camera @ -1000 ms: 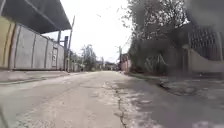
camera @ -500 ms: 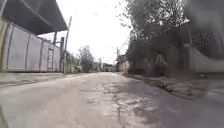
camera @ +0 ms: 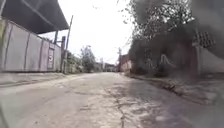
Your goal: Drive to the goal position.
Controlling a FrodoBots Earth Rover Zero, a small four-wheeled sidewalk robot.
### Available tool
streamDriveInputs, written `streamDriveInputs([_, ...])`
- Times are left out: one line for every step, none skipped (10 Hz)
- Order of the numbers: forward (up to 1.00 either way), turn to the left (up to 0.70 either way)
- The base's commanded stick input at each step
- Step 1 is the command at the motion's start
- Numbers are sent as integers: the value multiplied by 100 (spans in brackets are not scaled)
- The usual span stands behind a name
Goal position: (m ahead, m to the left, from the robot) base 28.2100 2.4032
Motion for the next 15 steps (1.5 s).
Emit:
streamDriveInputs([70, 0])
streamDriveInputs([70, 0])
streamDriveInputs([70, -8])
streamDriveInputs([70, -27])
streamDriveInputs([70, -35])
streamDriveInputs([70, -35])
streamDriveInputs([70, -35])
streamDriveInputs([70, -35])
streamDriveInputs([70, -35])
streamDriveInputs([70, -35])
streamDriveInputs([70, -18])
streamDriveInputs([70, 0])
streamDriveInputs([70, 0])
streamDriveInputs([70, 0])
streamDriveInputs([70, 0])
